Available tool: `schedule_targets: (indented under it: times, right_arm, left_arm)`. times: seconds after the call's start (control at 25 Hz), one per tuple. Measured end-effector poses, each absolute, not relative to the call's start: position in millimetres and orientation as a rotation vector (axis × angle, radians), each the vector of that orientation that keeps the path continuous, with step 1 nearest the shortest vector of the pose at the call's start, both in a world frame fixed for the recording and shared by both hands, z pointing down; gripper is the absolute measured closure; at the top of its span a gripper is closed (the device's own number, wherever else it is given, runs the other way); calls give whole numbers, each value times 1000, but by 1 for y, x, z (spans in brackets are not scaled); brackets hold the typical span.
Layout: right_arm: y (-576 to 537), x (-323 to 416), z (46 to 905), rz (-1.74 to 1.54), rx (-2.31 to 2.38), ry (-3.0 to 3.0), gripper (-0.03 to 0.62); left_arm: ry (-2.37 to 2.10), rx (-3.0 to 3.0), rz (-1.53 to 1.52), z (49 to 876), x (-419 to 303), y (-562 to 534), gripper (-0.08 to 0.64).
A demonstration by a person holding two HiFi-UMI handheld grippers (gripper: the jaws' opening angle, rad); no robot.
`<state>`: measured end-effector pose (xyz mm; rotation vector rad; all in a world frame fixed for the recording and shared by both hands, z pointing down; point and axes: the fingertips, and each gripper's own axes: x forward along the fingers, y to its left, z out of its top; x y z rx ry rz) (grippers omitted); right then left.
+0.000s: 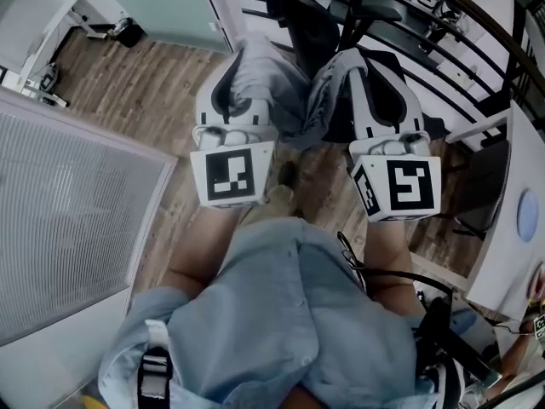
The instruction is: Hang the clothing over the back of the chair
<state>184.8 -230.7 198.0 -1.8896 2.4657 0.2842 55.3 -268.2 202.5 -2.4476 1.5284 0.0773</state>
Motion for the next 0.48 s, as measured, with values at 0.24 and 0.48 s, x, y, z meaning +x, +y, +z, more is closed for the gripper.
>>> schedule_targets:
  times: [0.24, 0.48]
  right_arm:
    - [-269, 184, 194, 293, -1831, 2494, 557]
    - [-307, 179, 159, 363, -1758, 2497, 556]
  left_arm:
    - [1566, -2426, 116, 199, 52, -305, 509]
    - [1575, -2369, 158, 172, 39, -341, 509]
